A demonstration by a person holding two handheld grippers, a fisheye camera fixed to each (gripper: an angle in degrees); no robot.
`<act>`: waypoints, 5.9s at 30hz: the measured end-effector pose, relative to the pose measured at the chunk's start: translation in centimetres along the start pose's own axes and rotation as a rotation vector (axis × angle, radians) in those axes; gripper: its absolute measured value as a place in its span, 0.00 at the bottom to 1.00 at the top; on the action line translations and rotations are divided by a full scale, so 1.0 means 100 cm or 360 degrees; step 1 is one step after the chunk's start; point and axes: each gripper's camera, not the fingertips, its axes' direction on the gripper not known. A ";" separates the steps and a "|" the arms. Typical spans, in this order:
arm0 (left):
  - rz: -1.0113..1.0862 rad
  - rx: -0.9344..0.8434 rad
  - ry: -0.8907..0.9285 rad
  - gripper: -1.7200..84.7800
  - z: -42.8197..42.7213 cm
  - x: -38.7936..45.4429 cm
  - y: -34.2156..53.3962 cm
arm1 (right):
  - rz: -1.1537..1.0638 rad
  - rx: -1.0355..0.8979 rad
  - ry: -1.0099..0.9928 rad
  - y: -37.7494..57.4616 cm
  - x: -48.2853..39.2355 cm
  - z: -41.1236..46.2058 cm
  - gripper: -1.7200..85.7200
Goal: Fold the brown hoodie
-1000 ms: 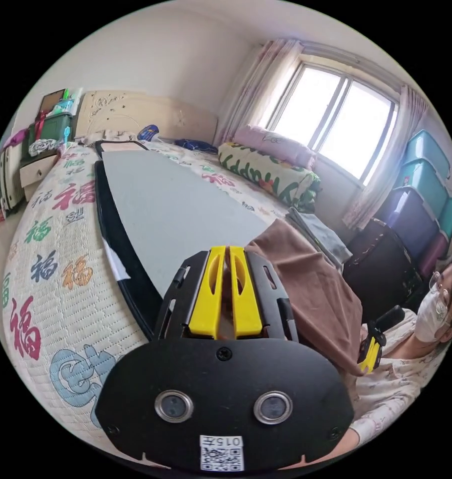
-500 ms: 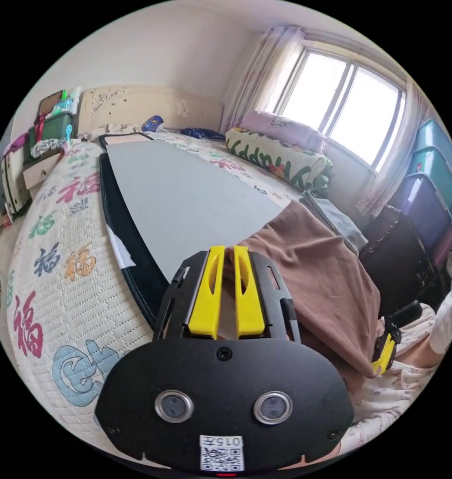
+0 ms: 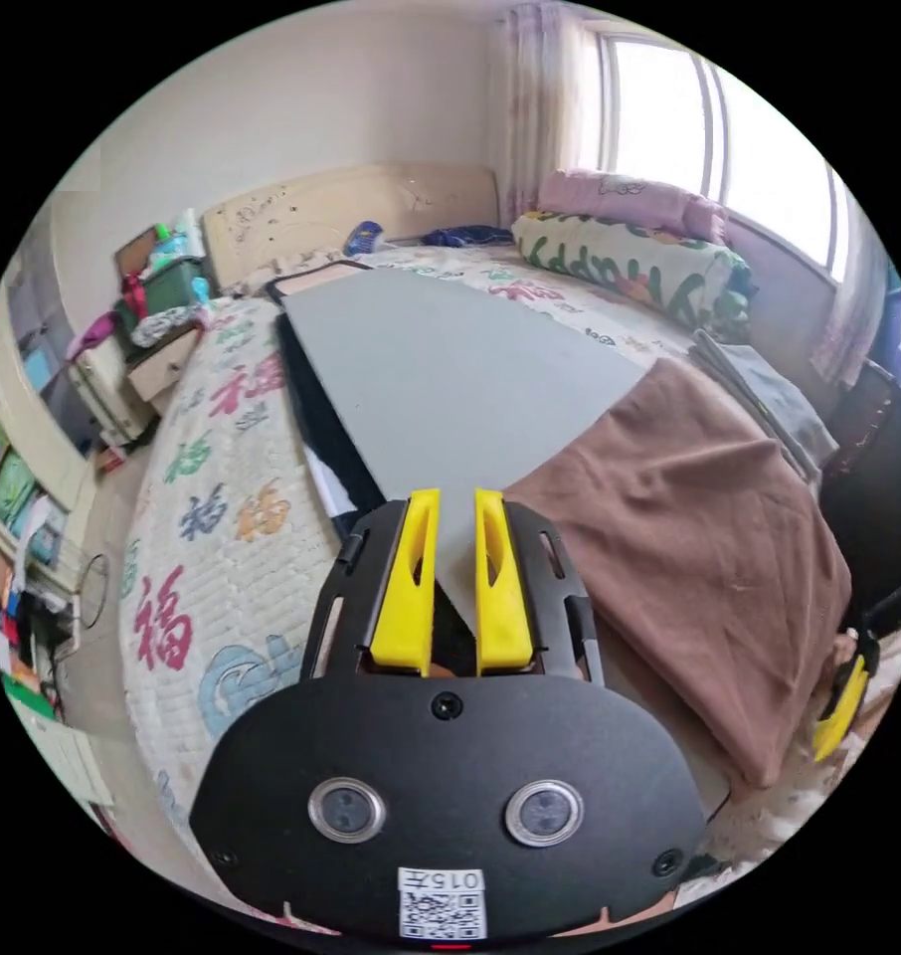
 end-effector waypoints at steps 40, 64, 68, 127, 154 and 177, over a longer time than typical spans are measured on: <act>0.0509 -0.0415 0.0241 0.04 0.147 0.382 -0.164 | -0.0082 0.0033 0.0705 0.189 -0.020 -0.010 0.01; 0.0350 0.0785 0.0524 0.05 -0.167 0.315 0.191 | 0.0016 0.0170 0.0740 0.202 -0.086 -0.062 0.07; 0.0177 0.0764 0.0197 0.09 -0.176 0.330 0.312 | -0.0009 0.0121 0.0723 0.187 -0.108 -0.064 0.08; -0.1238 0.0254 0.1226 0.23 -0.141 -0.297 0.000 | 0.1352 -0.0435 0.0497 -0.396 -0.041 -0.327 0.18; -0.1274 0.0476 0.1372 0.10 -0.148 -0.337 0.031 | 0.1181 -0.0436 0.0231 -0.434 -0.112 -0.360 0.20; -0.0638 0.1014 0.1148 0.08 -0.227 -0.192 0.144 | 0.0698 -0.0069 0.0234 -0.228 -0.311 -0.441 0.12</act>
